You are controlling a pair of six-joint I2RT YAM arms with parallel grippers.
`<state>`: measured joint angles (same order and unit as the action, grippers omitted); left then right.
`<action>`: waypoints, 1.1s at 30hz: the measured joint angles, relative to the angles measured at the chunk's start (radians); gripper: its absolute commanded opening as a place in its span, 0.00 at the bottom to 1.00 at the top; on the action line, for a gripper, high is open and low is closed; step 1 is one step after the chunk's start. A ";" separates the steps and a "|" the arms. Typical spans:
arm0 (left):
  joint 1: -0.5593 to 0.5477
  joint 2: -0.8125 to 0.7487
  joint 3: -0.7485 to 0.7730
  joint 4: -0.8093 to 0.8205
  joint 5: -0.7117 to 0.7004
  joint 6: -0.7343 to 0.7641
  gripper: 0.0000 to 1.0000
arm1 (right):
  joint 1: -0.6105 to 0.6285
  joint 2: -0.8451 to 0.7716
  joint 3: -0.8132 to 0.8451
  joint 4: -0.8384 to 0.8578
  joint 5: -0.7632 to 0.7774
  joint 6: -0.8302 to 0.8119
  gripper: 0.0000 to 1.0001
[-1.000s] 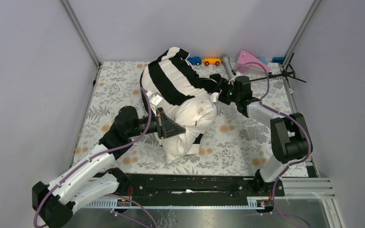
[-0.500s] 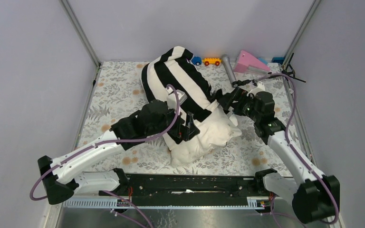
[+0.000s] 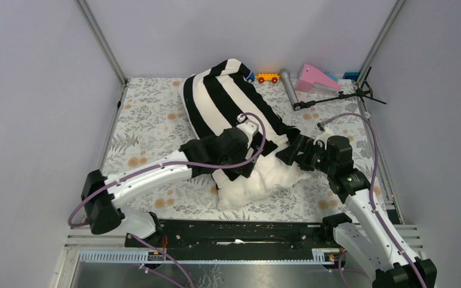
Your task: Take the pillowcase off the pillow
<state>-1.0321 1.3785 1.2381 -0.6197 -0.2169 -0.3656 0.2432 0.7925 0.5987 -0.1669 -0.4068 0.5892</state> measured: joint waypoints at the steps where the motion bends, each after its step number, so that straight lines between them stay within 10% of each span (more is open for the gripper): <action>1: 0.000 0.025 0.004 -0.008 -0.002 0.005 0.72 | 0.000 -0.021 -0.021 -0.018 -0.004 0.000 1.00; 8: 0.003 0.105 0.054 -0.037 -0.078 -0.029 0.44 | 0.000 -0.117 -0.110 -0.060 -0.008 0.000 0.82; 9: 0.011 0.104 0.056 -0.038 -0.083 -0.037 0.42 | 0.000 -0.116 -0.119 -0.060 -0.010 0.000 0.68; 11: 0.036 0.101 0.056 -0.041 -0.083 -0.056 0.37 | 0.000 -0.111 -0.140 -0.052 -0.020 0.002 0.06; 12: 0.058 0.100 0.055 -0.043 -0.081 -0.068 0.35 | 0.000 -0.105 -0.152 -0.050 -0.025 0.008 0.00; 23: 0.483 -0.089 -0.206 0.123 0.096 -0.227 0.41 | 0.008 -0.127 -0.129 -0.069 0.048 0.014 0.00; 33: 0.896 -0.397 -0.576 0.335 0.105 -0.444 0.32 | 0.009 -0.246 -0.072 -0.185 0.420 -0.013 0.00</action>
<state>-0.1364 0.9810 0.6617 -0.2848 -0.1116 -0.8097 0.2523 0.5468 0.5266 -0.3519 0.0128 0.5758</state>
